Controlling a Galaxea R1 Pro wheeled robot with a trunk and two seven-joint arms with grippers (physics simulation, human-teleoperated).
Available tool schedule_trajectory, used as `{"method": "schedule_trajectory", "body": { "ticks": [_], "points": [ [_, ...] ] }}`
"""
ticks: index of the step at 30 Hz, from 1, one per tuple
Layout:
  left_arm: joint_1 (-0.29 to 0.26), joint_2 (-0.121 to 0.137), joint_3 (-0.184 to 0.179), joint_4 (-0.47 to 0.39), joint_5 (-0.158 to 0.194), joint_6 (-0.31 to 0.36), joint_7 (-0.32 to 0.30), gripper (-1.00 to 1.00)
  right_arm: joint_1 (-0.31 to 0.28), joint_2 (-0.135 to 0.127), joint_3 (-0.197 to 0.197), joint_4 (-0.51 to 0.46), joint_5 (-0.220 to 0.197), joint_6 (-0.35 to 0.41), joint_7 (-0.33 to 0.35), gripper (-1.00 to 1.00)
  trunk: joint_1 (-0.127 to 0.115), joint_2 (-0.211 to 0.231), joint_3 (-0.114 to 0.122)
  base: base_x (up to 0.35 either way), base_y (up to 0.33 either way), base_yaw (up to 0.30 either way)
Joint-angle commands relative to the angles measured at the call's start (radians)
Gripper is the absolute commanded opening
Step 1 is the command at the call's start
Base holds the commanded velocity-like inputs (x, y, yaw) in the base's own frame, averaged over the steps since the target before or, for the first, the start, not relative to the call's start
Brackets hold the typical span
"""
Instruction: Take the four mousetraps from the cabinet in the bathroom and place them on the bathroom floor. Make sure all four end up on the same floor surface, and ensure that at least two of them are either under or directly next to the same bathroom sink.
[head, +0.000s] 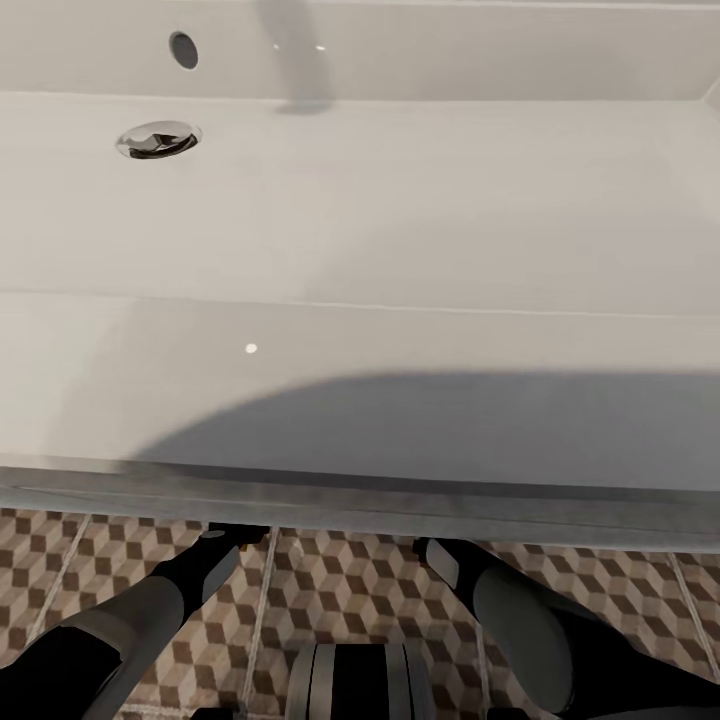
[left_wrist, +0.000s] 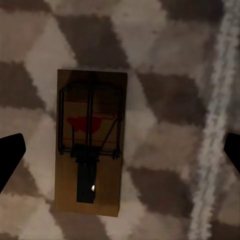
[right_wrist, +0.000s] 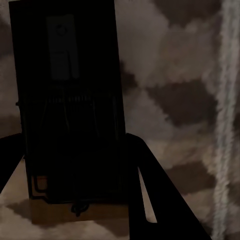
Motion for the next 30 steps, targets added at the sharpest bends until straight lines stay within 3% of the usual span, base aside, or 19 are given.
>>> {"method": "schedule_trajectory", "body": {
  "ticks": [1, 30],
  "points": [
    [0.0, 0.001, -0.009, -0.002, 0.008, 0.004, 0.005, 1.0, -0.017, 0.001, 0.006, -0.003, 0.011, 0.007, -0.004, -1.0, 0.0, 0.0, -0.001, 0.0, 0.0, 0.0],
    [0.0, 0.001, -0.009, -0.002, 0.008, 0.004, 0.005, 1.0, -0.017, 0.001, 0.008, -0.003, 0.011, -0.016, -0.001, -1.0, 0.0, 0.0, -0.008, 0.0, 0.0, 0.0]
  ]
}}
